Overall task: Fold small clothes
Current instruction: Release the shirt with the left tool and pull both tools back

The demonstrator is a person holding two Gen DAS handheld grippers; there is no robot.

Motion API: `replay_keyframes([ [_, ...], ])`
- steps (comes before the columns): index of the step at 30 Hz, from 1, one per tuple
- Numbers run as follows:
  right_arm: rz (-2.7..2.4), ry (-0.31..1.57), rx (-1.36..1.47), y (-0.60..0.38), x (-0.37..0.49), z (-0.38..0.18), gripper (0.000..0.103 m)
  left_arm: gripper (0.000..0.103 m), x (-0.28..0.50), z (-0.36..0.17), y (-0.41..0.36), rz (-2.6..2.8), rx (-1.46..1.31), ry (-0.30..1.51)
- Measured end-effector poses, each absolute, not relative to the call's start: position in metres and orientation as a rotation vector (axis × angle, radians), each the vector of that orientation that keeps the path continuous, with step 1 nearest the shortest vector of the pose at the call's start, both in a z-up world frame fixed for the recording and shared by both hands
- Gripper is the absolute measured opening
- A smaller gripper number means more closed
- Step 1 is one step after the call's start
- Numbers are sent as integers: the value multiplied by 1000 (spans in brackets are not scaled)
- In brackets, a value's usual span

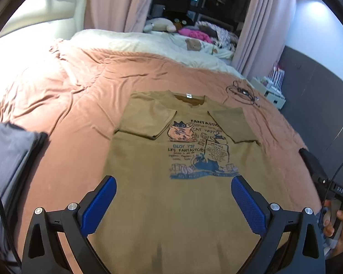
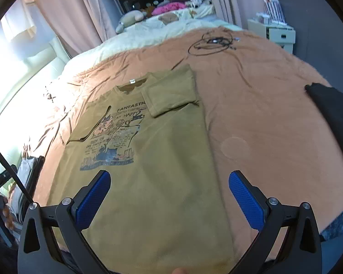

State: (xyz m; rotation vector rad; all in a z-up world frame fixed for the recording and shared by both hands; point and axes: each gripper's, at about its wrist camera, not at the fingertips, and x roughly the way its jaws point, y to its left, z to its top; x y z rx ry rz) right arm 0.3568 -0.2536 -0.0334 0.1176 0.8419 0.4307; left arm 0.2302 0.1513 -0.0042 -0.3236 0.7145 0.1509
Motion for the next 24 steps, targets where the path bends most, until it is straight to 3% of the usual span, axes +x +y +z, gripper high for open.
replay_keyframes([
  [18, 381, 767, 60, -312, 251, -21, 103, 100, 107, -29, 159, 166, -333, 726],
  [24, 397, 754, 69, -323, 223, -21, 101, 91, 75, -41, 163, 194, -309, 736],
])
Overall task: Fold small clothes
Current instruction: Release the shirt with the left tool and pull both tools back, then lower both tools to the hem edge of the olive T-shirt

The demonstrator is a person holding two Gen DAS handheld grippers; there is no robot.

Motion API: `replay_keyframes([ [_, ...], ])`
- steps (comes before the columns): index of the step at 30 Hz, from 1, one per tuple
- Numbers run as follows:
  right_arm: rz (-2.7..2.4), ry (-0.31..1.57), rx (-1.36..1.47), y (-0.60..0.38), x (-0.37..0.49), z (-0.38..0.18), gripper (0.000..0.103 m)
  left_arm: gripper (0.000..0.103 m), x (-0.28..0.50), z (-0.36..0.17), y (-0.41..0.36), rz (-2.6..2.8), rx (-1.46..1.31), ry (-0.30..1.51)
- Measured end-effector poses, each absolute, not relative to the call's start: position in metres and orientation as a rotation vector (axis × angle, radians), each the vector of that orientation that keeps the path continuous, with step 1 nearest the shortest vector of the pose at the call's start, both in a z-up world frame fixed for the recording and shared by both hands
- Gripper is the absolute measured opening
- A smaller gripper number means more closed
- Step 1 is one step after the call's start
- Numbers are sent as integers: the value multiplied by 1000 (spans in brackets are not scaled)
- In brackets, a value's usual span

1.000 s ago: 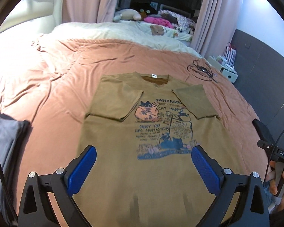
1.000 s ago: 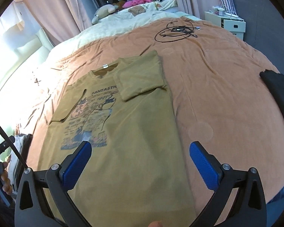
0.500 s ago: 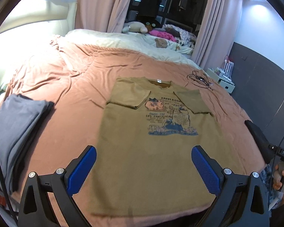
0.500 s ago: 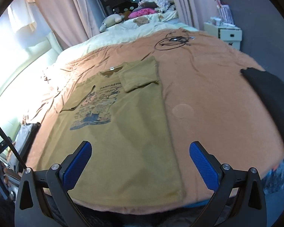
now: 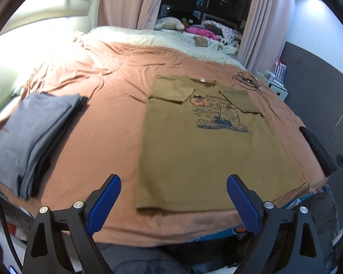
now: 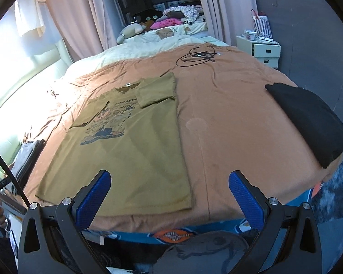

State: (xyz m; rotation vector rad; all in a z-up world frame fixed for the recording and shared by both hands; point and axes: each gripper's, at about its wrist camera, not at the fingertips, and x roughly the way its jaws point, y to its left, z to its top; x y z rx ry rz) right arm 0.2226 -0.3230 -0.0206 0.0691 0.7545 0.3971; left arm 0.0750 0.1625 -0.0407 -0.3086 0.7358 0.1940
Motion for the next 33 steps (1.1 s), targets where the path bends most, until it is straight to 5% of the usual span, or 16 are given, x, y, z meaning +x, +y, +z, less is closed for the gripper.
replay_keyframes([
  [4, 413, 779, 105, -337, 213, -33, 89, 74, 59, -55, 177, 205, -363, 767],
  [11, 463, 853, 199, -356, 217, -67, 73, 65, 40, -81, 195, 205, -458, 782],
  [33, 512, 1013, 545, -394, 281, -155, 62, 64, 92, -156, 232, 162, -779, 841],
])
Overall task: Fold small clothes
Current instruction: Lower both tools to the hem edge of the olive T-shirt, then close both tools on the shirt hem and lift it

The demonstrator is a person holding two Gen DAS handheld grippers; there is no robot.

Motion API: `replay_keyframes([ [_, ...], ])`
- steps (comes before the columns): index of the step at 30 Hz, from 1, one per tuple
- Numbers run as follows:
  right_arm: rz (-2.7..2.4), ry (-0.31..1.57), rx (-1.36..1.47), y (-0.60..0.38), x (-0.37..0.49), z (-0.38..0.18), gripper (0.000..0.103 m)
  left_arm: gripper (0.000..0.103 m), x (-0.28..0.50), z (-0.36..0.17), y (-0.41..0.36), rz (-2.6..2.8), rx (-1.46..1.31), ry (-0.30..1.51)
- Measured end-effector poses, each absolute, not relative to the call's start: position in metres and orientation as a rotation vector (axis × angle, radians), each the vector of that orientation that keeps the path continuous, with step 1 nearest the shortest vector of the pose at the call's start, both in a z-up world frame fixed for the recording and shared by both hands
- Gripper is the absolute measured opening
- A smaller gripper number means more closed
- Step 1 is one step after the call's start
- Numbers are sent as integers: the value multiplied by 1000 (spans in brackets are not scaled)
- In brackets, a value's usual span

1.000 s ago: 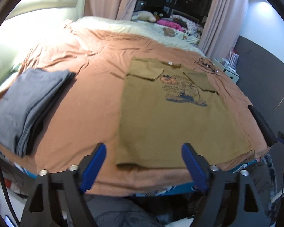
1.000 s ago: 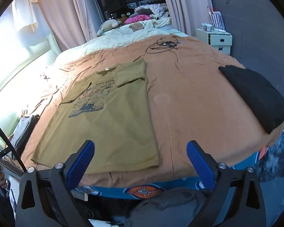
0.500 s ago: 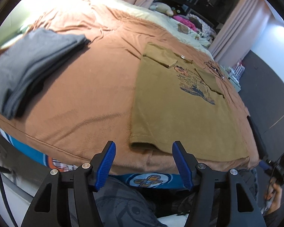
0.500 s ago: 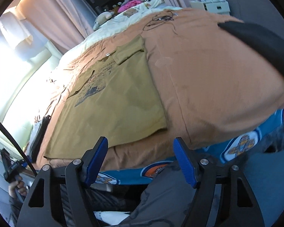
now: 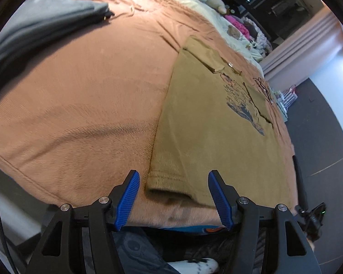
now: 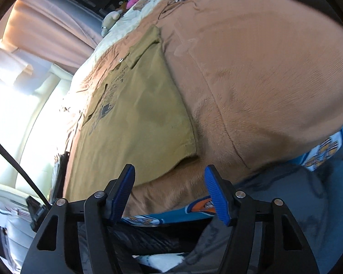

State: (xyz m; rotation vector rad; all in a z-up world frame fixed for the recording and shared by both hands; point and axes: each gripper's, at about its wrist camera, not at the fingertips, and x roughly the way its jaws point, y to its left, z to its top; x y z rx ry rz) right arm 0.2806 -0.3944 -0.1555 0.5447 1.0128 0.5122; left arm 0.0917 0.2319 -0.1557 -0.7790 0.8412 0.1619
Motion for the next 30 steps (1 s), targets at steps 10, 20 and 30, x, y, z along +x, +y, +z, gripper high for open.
replay_keyframes([
  [10, 570, 992, 749, -421, 309, -179, 49, 65, 107, -166, 238, 156, -852, 869],
  [20, 583, 995, 831, -417, 306, -201, 38, 65, 89, -176, 245, 100, -1060, 815],
  [30, 506, 913, 815, -434, 296, -183, 0, 65, 90, -178, 237, 81, -1138, 744],
])
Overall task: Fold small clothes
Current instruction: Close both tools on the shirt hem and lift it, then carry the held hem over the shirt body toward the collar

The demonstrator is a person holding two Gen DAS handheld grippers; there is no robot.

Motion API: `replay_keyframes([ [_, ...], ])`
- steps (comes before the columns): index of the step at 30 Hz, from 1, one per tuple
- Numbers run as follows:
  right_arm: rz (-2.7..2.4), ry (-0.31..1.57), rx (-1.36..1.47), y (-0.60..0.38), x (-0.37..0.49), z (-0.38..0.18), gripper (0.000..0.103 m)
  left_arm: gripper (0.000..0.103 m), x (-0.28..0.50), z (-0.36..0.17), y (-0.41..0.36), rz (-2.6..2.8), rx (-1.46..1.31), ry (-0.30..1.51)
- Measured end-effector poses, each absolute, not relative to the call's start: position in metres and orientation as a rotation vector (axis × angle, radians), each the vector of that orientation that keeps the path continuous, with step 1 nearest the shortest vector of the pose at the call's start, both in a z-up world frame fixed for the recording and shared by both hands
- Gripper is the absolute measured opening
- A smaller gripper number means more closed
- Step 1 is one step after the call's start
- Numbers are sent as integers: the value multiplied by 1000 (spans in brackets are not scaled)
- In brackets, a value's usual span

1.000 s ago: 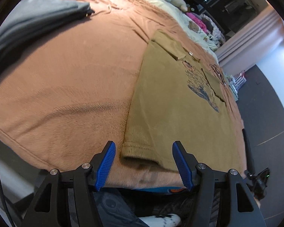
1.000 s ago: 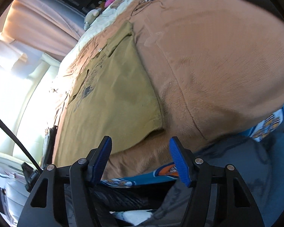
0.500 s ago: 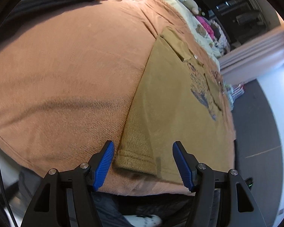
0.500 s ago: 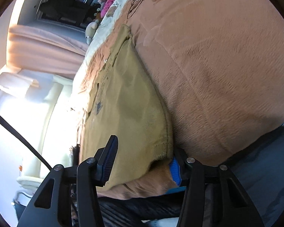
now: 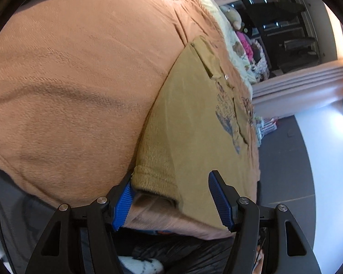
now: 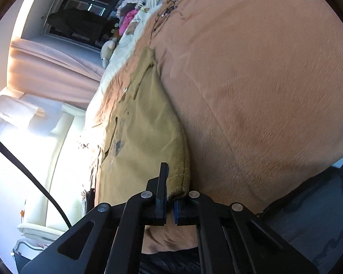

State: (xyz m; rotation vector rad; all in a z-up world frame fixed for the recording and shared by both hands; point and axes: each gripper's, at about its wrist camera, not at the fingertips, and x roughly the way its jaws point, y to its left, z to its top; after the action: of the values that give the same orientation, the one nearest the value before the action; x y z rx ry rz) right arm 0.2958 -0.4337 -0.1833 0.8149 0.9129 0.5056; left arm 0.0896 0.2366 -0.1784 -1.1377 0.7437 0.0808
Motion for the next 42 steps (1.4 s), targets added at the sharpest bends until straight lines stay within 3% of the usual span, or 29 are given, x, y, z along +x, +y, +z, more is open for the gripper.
replay_keyframes([
  [3, 500, 906, 790, -436, 287, -179, 0, 63, 88, -178, 234, 97, -1143, 695],
  [8, 499, 920, 796, -432, 285, -180, 0, 38, 83, -181, 236, 84, -1173, 657],
  [15, 489, 934, 773, -426, 293, -173, 0, 34, 99, -179, 241, 146, -1128, 696],
  [16, 488, 933, 771, -426, 293, -172, 0, 14, 100, -177, 241, 156, -1118, 701],
  [17, 489, 929, 770, -427, 293, -169, 0, 3, 101, -175, 241, 154, -1107, 713],
  [27, 521, 849, 712, -424, 288, -130, 0, 3, 79, -125, 247, 143, -1042, 612],
  [42, 622, 675, 647, -444, 227, -55, 0, 3, 22, -8, 226, 42, -947, 458],
])
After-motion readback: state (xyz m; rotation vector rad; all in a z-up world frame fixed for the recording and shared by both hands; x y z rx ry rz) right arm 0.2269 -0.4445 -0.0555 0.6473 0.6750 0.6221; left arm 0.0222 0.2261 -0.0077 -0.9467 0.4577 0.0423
